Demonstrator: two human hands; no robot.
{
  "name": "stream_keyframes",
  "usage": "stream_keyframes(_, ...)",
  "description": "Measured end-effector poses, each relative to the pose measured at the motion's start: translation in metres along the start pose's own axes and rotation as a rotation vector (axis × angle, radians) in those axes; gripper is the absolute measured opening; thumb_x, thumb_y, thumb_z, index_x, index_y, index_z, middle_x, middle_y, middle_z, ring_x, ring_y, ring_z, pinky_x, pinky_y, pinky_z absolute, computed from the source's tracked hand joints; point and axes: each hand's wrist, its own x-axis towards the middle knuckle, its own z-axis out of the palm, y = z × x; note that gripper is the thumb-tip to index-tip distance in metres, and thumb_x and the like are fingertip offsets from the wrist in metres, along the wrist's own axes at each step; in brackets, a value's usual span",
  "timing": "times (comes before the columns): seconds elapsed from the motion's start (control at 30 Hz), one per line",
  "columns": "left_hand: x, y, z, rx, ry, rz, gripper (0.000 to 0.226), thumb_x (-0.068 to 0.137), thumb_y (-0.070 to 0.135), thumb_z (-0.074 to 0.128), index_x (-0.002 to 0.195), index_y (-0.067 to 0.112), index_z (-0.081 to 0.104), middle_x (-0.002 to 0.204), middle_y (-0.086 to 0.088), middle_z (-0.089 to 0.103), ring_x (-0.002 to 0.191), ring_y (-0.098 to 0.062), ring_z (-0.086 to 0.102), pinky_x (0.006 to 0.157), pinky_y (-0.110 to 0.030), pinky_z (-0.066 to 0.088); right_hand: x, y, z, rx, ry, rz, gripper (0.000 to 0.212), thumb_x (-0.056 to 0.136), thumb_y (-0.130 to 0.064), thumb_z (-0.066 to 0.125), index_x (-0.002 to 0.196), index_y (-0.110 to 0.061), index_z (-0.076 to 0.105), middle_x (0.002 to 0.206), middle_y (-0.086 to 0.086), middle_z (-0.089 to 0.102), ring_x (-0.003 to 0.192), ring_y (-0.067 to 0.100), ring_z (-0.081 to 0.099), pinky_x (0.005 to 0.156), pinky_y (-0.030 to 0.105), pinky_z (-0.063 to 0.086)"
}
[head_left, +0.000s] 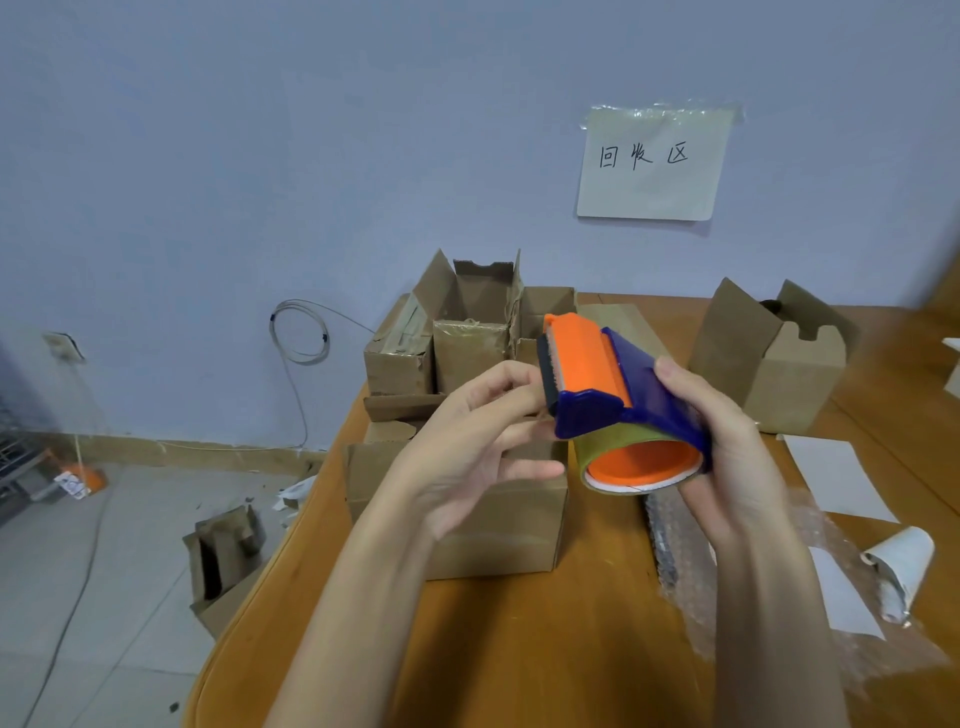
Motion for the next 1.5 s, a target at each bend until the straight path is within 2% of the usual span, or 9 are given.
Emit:
stream_keyframes(0.13,-0.004,0.001,-0.003,-0.058,0.019,-0.002,0.025,0.078,0.024,0.064,0.095,0.013,0.049,0.104,-0.01,0.071,0.091,-0.023,0.071,0.056,-0.023,0.055,-0.002,-0.004,-0.003,-0.088,0.012,-0.099,0.024,0.074,-0.03,0.071,0.084,-0.012,0.059,0.072,-0.004,0.066,0.068,0.005,0.063,0.059,0.017,0.05)
stream_keyframes(0.23,-0.004,0.001,-0.005,0.073,0.017,0.009,0.018,0.081,0.029,0.067,0.095,0.018,0.063,0.103,-0.006,0.071,0.087,-0.014,0.069,0.049,-0.016,0.048,-0.003,-0.008,-0.003,-0.123,0.033,-0.137,0.021,0.071,-0.035,0.066,0.076,-0.02,0.052,0.062,-0.013,0.062,0.059,0.001,0.061,0.05,0.013,0.045)
stream_keyframes(0.33,-0.002,0.002,-0.007,0.166,0.046,0.04,0.007,0.078,0.03,0.071,0.084,0.027,0.072,0.1,-0.004,0.072,0.087,-0.01,0.064,0.048,-0.013,0.041,-0.004,-0.009,-0.001,-0.215,0.058,-0.164,0.053,0.05,-0.058,0.078,0.082,-0.022,0.056,0.071,-0.011,0.067,0.068,0.002,0.066,0.053,0.014,0.048)
stream_keyframes(0.47,0.001,0.002,-0.008,0.172,0.056,0.027,0.022,0.078,0.027,0.074,0.096,0.016,0.072,0.1,-0.006,0.073,0.087,-0.01,0.065,0.052,-0.015,0.044,-0.003,-0.007,-0.001,-0.261,0.081,-0.179,0.082,0.032,-0.078,0.076,0.088,-0.021,0.058,0.08,-0.008,0.07,0.077,0.006,0.068,0.055,0.016,0.051)
stream_keyframes(0.73,0.0,0.001,-0.014,0.413,0.2,0.17,0.008,0.097,0.005,0.052,0.098,-0.001,0.057,0.09,-0.022,0.068,0.077,-0.021,0.069,0.071,-0.023,0.057,0.001,-0.002,-0.006,-0.386,0.125,-0.208,0.036,0.068,-0.046,0.066,0.091,-0.021,0.056,0.089,-0.004,0.071,0.09,0.014,0.07,0.057,0.018,0.054)
stream_keyframes(0.93,0.003,0.007,-0.021,0.224,0.216,0.085,0.037,0.08,0.023,0.067,0.112,0.004,0.061,0.09,-0.007,0.074,0.087,-0.019,0.068,0.074,-0.022,0.056,0.001,-0.009,0.003,-0.434,0.103,-0.273,0.037,0.066,-0.045,0.07,0.09,-0.021,0.056,0.088,-0.004,0.071,0.088,0.012,0.07,0.058,0.022,0.057)
stream_keyframes(1.07,0.002,0.006,-0.025,0.352,0.204,0.131,0.022,0.088,0.021,0.062,0.097,0.005,0.072,0.096,-0.012,0.073,0.092,-0.019,0.068,0.082,-0.027,0.057,0.001,-0.016,0.008,-0.519,0.108,-0.293,0.049,0.06,-0.048,0.084,0.092,-0.023,0.057,0.093,-0.004,0.071,0.089,0.013,0.07,0.065,0.035,0.061)
stream_keyframes(1.2,-0.001,0.006,-0.028,0.406,0.336,0.22,0.016,0.094,0.01,0.058,0.085,0.008,0.072,0.084,-0.011,0.072,0.079,-0.017,0.067,0.068,-0.019,0.054,0.002,-0.017,0.015,-0.639,0.13,-0.319,0.049,0.058,-0.062,0.076,0.087,-0.026,0.058,0.087,-0.008,0.071,0.081,0.002,0.068,0.054,0.012,0.05)
stream_keyframes(1.5,-0.025,0.016,-0.06,0.18,0.503,0.243,0.016,0.089,-0.001,0.056,0.081,0.003,0.069,0.056,0.001,0.059,0.051,-0.006,0.054,0.057,-0.013,0.048,0.009,-0.023,0.015,-0.681,0.087,-0.287,0.05,0.059,-0.064,0.075,0.075,-0.019,0.061,0.073,-0.004,0.071,0.07,0.007,0.068,0.054,0.013,0.049)
